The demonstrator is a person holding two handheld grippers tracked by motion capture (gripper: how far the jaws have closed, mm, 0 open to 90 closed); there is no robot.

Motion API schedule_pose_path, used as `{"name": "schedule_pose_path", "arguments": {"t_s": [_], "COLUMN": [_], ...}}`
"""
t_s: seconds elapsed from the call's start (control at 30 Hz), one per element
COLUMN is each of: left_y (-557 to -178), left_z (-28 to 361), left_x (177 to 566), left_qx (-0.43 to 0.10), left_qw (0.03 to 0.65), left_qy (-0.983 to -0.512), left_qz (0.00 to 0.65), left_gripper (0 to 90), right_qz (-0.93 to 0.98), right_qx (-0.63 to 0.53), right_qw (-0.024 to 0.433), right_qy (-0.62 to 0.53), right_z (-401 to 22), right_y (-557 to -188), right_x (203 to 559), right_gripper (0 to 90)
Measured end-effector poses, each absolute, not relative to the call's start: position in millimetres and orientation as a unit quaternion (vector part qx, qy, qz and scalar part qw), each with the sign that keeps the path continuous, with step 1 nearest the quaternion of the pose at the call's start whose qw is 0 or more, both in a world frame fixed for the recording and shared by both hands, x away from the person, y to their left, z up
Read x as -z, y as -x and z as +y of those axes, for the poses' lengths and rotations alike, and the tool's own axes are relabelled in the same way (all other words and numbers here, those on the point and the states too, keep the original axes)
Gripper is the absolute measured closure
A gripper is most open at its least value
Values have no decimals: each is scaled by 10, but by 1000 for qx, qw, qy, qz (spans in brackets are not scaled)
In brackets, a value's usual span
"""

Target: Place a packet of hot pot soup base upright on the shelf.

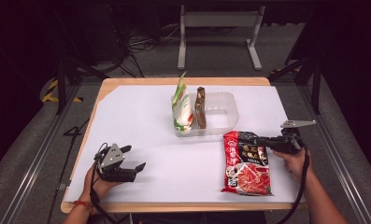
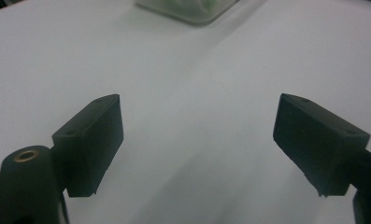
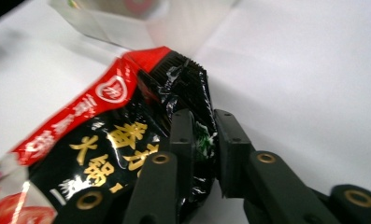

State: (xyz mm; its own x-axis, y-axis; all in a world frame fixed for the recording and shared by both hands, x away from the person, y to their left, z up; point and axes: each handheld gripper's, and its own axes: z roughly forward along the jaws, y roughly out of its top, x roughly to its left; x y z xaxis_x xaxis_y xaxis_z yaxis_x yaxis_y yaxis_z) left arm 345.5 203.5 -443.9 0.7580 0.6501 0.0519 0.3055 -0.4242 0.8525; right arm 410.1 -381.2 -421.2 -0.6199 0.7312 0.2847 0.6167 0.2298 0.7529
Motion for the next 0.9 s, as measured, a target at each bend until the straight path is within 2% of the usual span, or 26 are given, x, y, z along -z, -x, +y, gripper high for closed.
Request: {"name": "schedule_pose_path", "arguments": {"t_s": [0.3,0.63,0.9], "left_y": [-3440,-3488,-3510], "left_z": [2071,2093,2073], "left_x": [4405,4382,4394], "left_qx": [-180,-174,-173], "left_qw": [473,486,480], "left_qy": [-810,-803,-807], "left_qz": [296,297,296], "left_gripper": [170,170,174], "right_qz": [760,743,733], "right_qx": [-502,-548,-571], "right_qw": [71,109,134], "right_qy": [-406,-368,-345], "right_z": [-3844,-3653,-3514], "right_y": [-3855,-3592,-3476], "right_x": [3897,3436,3205], "right_gripper": [851,867,871]}}
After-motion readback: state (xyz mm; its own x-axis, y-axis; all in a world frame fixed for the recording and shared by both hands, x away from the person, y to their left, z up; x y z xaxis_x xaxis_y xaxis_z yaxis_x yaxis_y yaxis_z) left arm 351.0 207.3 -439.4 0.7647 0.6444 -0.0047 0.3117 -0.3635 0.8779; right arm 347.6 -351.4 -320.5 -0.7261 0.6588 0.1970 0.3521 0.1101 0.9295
